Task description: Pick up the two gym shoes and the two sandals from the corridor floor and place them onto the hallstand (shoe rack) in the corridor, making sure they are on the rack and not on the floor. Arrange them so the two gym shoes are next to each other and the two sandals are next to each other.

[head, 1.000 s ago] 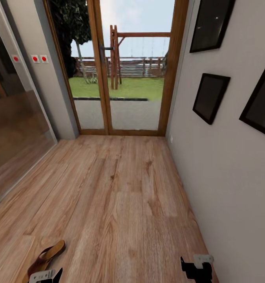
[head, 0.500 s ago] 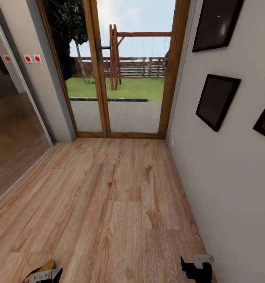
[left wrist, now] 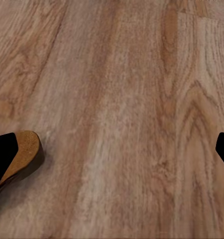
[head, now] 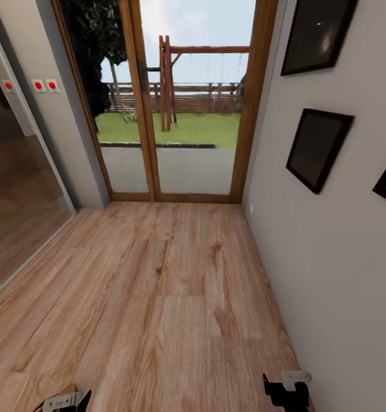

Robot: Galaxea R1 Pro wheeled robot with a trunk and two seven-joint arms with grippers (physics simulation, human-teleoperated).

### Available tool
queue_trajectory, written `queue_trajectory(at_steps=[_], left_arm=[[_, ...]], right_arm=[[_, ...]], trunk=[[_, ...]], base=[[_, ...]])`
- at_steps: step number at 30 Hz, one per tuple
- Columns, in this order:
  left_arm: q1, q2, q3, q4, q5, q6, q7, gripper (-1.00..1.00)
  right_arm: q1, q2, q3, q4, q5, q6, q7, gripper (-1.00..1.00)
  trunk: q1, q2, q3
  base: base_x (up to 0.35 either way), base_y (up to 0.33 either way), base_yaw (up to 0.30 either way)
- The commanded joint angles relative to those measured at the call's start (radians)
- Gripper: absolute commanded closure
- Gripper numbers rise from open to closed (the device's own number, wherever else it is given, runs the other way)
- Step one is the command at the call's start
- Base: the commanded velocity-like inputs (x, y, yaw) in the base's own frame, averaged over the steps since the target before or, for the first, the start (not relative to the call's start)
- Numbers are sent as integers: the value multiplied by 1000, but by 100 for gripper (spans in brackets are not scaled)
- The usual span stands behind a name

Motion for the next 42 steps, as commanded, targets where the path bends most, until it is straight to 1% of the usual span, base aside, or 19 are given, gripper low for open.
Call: queue_trajectory(at_steps=[1,42], left_arm=[[-1,0,2,1,10,1,-10,-100],[-1,0,2,1,10,1,-10,-100]], right_arm=[[0,0,9,0,-8,-2,-4,-100],[0,2,9,0,-8,-2,-4,-100]], trunk=[[0,0,-1],[0,0,-1]], base=[[168,-1,0],[331,0,0]])
